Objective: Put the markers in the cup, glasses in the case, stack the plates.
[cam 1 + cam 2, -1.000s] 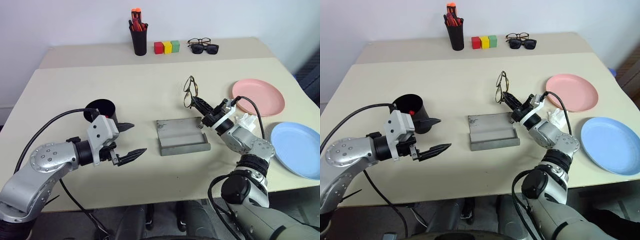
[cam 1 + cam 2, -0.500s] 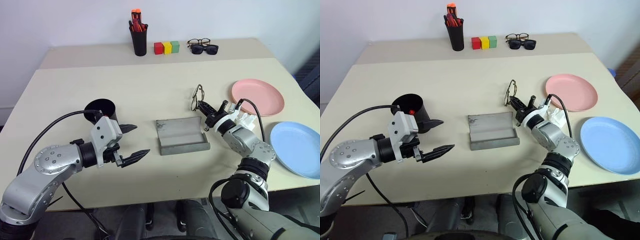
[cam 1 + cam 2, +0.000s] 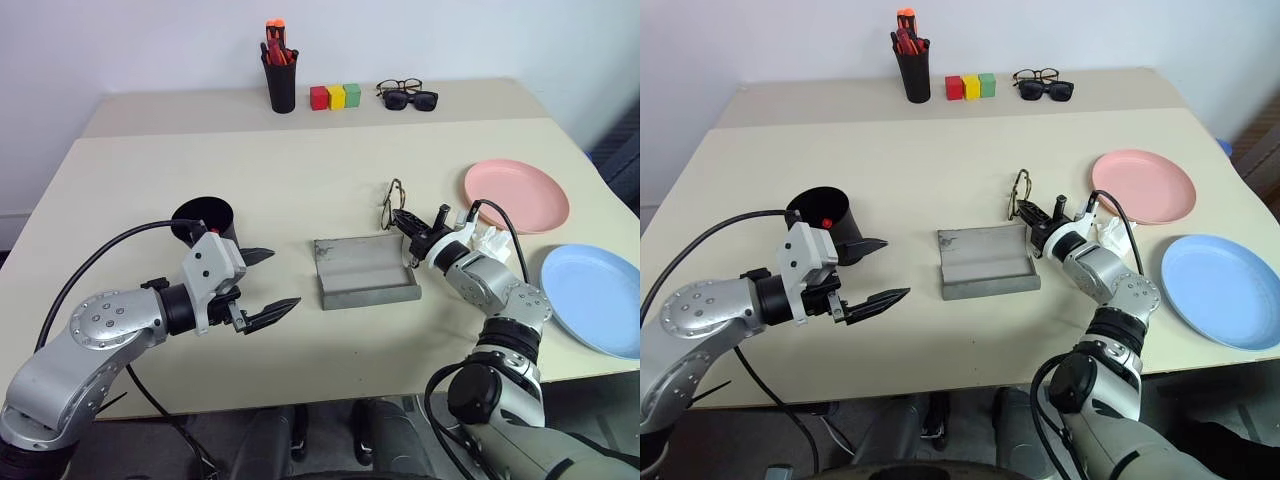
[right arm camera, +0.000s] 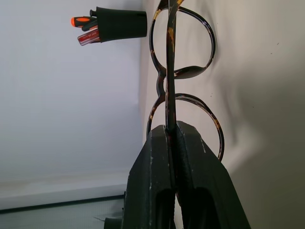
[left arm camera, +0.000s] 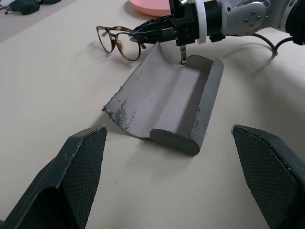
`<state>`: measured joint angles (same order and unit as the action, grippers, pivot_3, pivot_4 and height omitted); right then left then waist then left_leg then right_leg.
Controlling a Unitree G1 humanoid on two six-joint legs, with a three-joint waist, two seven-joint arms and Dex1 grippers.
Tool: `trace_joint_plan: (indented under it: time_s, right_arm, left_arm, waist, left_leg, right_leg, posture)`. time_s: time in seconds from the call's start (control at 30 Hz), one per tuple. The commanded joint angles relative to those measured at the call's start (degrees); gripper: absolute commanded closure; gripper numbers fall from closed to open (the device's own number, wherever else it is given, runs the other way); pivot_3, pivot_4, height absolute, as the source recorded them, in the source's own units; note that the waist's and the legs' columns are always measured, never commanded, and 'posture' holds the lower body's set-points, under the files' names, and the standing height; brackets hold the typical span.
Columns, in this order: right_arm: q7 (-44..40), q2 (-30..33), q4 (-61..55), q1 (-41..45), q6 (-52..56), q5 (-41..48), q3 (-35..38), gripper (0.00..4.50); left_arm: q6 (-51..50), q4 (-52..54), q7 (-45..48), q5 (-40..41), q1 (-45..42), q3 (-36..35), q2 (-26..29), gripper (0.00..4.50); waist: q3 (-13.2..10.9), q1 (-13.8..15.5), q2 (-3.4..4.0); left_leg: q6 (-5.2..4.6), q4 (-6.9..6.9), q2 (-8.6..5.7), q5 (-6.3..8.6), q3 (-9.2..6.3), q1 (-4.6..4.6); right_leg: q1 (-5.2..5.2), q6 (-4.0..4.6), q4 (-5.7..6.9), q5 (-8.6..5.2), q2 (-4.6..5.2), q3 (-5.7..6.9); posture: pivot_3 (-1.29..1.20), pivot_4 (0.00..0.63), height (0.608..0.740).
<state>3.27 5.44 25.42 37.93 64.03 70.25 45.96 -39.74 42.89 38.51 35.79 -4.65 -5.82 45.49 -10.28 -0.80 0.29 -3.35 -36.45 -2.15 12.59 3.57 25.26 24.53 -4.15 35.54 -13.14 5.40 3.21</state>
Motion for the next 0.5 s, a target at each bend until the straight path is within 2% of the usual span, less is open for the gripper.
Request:
trace_joint_plan:
  time_s: [0.03,0.33,0.43,0.5]
  right_arm:
    - [0.7,1.5,0.3,-1.3,-1.3,0.6,-0.3,4.46]
    - [0.6,2.9,0.8,-2.1,-2.6,2.1,-1.4,4.46]
    - [0.8,3.3,0.8,-2.4,-3.0,2.7,-1.9,3.53]
    - [0.9,3.4,0.7,-2.7,-3.3,3.1,-2.1,2.56]
  left_arm:
    - [0.0,2.0,-0.2,1.0,-0.5,-0.4,-0.2,0.18]
    - [0.1,1.7,0.0,1.0,-0.7,-0.3,-0.1,0.18]
    - [0.1,1.6,0.1,1.0,-0.9,-0.2,-0.1,0.18]
    - [0.1,1.5,0.1,1.0,-1.1,-0.1,-0.1,0.18]
  waist:
    - [0.0,0.0,0.0]
    - [0.0,0.1,0.0]
    - [0.0,0.1,0.0]
    - [0.0,0.0,0.01]
  left_leg:
    - [0.0,-0.01,0.0,0.0,0.0,0.0]
    - [0.03,-0.08,0.0,0.03,-0.01,0.0]
    - [0.04,-0.08,0.0,0.04,-0.01,0.01]
    - [0.03,-0.08,0.0,0.04,-0.01,0.02]
  right_leg:
    - [0.0,0.0,0.0,0.0,0.0,0.0]
    - [-0.05,0.03,-0.01,0.01,0.02,0.0]
    - [-0.05,0.03,-0.01,0.01,0.02,0.0]
    - [-0.03,0.03,-0.01,0.01,0.02,0.0]
  posture:
    - [0.0,0.15,0.74]
    - [0.0,0.15,0.74]
    - [0.0,0.15,0.74]
    - [0.0,0.15,0.74]
